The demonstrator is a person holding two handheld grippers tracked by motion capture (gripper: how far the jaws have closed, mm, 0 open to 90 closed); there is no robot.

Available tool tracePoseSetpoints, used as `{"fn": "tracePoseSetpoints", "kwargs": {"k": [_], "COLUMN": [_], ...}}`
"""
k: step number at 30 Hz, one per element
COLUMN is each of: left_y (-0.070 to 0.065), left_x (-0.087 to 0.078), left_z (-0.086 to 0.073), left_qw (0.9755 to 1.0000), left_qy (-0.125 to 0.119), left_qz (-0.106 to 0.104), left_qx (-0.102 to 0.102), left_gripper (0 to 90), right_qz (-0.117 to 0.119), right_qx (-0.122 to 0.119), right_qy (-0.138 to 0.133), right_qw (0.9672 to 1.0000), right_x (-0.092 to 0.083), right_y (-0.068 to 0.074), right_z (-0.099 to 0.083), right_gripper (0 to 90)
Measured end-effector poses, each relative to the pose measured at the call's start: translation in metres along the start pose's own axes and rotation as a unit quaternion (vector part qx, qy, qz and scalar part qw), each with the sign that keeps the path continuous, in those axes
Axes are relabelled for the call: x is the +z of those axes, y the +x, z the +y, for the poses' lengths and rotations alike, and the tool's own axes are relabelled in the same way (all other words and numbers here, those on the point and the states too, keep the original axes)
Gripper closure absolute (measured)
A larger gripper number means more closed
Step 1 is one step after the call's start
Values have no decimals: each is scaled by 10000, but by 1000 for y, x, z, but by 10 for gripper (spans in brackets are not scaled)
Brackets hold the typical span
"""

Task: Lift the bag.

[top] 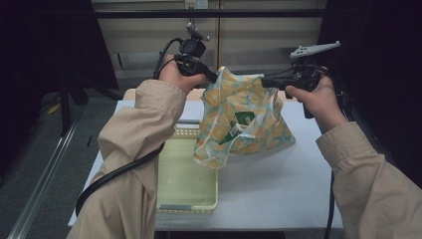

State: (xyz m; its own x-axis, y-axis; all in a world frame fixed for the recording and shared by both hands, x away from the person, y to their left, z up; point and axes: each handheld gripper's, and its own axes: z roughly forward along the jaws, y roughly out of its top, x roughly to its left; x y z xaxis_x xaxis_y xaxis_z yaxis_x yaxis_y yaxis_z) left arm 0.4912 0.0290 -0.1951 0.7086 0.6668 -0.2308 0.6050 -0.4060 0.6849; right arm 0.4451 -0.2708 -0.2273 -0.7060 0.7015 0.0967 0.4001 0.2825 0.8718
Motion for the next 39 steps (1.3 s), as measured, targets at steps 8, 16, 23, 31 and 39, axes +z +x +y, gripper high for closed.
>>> {"fn": "tracePoseSetpoints", "kwargs": {"k": [8,16,23,31,39], "left_y": [8,21,29,34,44], "left_x": [5,7,6,-3,-14], "left_z": [-21,-43,-62,-88,-114], "left_qw": [10000,9996,9992,9983,9979], "left_qy": [12,-87,-208,-502,-586], "left_qz": [-38,-127,-126,-288,-274], "left_qx": [-81,-246,-325,-109,-81], "left_gripper": [856,599,259,146,103], "right_qz": [157,211,-31,-105,-111], "right_qx": [155,324,307,113,103], "right_qy": [46,58,289,418,508], "right_qw": [9997,9992,9991,9990,9986], "right_x": [9,12,9,8,7], "right_y": [6,11,10,17,22], "right_z": [-14,-29,-43,-67,-89], "right_gripper": [875,506,317,242,232]}}
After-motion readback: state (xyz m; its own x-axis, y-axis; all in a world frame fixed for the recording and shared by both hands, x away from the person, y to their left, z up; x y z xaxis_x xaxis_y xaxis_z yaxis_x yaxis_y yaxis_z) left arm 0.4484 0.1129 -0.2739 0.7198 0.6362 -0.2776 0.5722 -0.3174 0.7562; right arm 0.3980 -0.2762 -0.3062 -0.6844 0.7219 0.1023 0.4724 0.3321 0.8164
